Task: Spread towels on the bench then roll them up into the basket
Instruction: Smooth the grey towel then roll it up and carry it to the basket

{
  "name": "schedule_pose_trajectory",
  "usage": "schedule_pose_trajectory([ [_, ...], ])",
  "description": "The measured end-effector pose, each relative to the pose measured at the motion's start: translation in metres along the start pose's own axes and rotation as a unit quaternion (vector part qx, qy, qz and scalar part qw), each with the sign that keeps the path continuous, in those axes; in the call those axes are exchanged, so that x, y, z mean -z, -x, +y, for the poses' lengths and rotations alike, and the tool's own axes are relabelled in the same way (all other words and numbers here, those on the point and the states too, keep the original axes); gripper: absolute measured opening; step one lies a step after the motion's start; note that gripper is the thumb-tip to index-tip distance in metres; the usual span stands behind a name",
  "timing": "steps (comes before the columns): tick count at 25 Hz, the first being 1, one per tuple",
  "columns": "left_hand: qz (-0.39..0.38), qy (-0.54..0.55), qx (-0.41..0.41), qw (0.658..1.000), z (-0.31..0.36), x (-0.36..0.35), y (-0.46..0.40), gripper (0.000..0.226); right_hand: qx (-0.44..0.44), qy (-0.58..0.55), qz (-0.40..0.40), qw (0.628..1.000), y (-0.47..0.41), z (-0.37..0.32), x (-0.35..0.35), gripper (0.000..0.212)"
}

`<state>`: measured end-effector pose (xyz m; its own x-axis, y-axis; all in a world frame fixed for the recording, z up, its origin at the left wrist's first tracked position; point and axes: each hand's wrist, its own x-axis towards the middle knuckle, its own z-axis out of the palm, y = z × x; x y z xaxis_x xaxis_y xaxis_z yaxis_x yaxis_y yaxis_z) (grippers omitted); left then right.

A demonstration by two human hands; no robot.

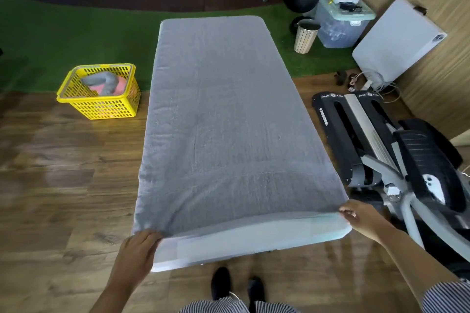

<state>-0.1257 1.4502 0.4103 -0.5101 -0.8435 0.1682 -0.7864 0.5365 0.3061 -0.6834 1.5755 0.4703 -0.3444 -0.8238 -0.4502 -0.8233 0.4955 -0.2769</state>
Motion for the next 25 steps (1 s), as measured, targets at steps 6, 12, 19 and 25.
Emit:
schedule_pose_trajectory([
  [6,-0.01,-0.027,0.044,0.999,-0.003,-0.004,0.009,0.024,-0.019,-0.001,-0.045,0.999,0.007,0.009,-0.003,0.015],
  [12,-0.014,-0.105,0.124,0.987,-0.002,0.008,0.002,0.028,-0.016,-0.041,-0.022,0.999,0.001,0.013,0.006,0.007],
  [19,0.045,-0.101,0.168,0.979,0.011,0.004,-0.011,0.005,0.028,-0.053,0.077,0.995,-0.007,0.013,-0.015,0.008],
  [25,0.086,-0.108,0.074,0.988,0.021,-0.011,-0.003,0.031,0.124,-0.028,0.166,0.978,0.004,0.014,-0.037,0.018],
])
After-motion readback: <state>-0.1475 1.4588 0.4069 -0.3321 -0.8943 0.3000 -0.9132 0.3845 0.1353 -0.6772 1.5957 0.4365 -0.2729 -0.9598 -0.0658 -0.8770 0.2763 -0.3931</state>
